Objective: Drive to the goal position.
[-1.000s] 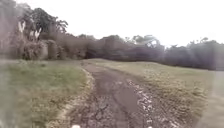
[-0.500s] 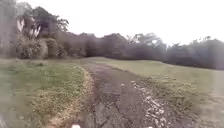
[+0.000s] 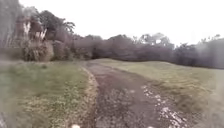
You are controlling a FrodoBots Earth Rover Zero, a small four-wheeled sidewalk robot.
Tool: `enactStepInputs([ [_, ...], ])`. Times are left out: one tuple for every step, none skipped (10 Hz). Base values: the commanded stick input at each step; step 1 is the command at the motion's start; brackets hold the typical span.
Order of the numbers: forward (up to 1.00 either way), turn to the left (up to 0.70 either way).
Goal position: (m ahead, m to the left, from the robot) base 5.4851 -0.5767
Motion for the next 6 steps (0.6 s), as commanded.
enactStepInputs([
  [0.70,0.01],
  [0.70,0.02],
  [0.70,0.00],
  [0.70,0.00],
  [0.70,-0.12],
  [0.70,-0.26],
])
